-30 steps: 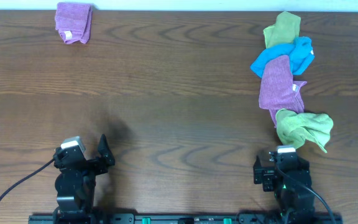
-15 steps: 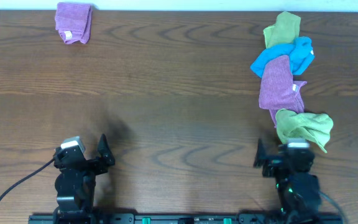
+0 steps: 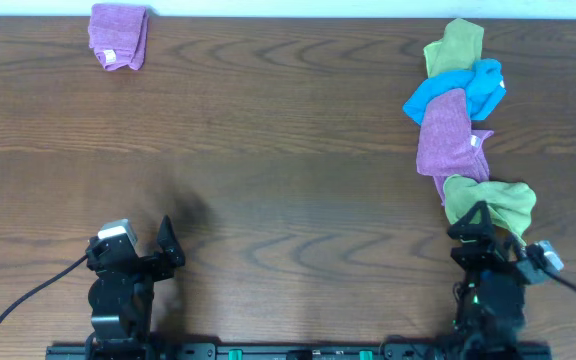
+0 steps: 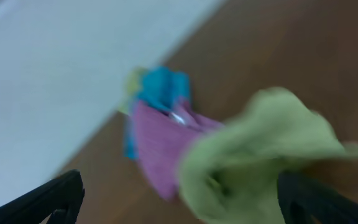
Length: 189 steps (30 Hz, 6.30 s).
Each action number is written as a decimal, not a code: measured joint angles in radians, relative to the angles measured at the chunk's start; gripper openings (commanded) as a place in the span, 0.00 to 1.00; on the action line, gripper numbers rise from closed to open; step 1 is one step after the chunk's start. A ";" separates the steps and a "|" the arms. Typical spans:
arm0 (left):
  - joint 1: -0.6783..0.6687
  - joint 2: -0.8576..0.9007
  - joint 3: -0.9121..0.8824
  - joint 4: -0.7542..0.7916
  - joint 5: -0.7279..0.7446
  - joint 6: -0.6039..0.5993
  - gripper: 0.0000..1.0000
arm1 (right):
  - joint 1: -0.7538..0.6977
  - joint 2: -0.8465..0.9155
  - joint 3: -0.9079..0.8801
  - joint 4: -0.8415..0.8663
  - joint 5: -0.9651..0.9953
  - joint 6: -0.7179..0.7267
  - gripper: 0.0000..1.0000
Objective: Fold the cloth
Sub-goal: 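Grasp the lime-green cloth's edge with the right gripper, then lift the green cloth with the right gripper and pull it free, then drag the green cloth to the table center and release it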
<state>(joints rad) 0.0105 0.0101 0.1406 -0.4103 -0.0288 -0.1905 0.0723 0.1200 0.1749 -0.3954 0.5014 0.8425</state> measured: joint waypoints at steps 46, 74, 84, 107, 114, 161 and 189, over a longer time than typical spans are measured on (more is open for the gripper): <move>0.000 0.000 0.000 0.000 0.000 0.000 0.96 | -0.607 1.189 0.833 -0.529 -0.549 -0.744 0.79; 0.000 0.000 0.000 0.000 0.000 0.000 0.95 | -0.184 1.410 0.726 -0.539 -0.232 -0.740 0.05; 0.000 0.000 0.000 0.000 0.000 0.000 0.95 | -0.183 1.462 0.819 -0.595 -0.187 -0.695 0.01; 0.000 0.000 0.000 0.000 0.000 0.000 0.95 | 0.263 1.437 1.492 -0.388 -0.857 -1.121 0.99; 0.000 0.000 0.000 0.000 0.000 0.000 0.95 | 0.211 1.485 1.497 -0.563 -0.841 -1.131 0.89; 0.000 0.000 0.000 0.000 0.000 0.000 0.95 | 0.323 2.122 1.497 -0.521 -0.734 -1.164 0.01; 0.000 0.000 0.000 0.000 0.000 0.000 0.96 | 0.267 2.225 1.780 -0.491 -0.429 -0.992 0.66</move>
<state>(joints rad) 0.0105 0.0101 0.1406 -0.4099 -0.0288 -0.1905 0.3393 2.3451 1.9545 -0.8864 0.0723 -0.1497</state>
